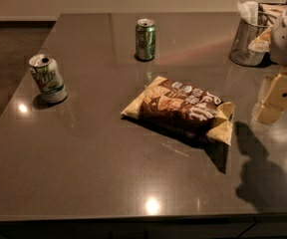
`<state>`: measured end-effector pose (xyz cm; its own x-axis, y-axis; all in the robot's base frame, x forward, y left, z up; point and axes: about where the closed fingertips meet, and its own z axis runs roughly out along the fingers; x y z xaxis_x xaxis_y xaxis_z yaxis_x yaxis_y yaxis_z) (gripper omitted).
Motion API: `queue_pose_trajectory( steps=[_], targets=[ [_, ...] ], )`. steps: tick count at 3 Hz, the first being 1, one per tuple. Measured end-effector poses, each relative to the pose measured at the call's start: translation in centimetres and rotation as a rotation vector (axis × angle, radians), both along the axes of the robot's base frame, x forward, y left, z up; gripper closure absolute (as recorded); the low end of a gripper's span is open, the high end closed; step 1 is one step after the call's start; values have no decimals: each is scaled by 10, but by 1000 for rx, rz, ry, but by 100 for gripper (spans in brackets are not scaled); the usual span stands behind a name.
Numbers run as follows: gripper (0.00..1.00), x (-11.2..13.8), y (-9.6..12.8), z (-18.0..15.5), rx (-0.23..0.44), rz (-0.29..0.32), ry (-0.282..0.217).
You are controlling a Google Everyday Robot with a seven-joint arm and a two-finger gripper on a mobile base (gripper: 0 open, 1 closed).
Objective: Move brown chip bag near 7up can
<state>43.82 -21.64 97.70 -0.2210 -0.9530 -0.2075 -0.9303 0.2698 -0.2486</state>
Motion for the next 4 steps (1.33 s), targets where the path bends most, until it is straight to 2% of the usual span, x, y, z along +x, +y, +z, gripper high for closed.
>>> queue_pose_trajectory(
  steps=[2, 4],
  targets=[
    [0, 3, 10, -10, 34, -8, 17],
    [0, 22, 37, -40, 104, -78, 55]
  ],
)
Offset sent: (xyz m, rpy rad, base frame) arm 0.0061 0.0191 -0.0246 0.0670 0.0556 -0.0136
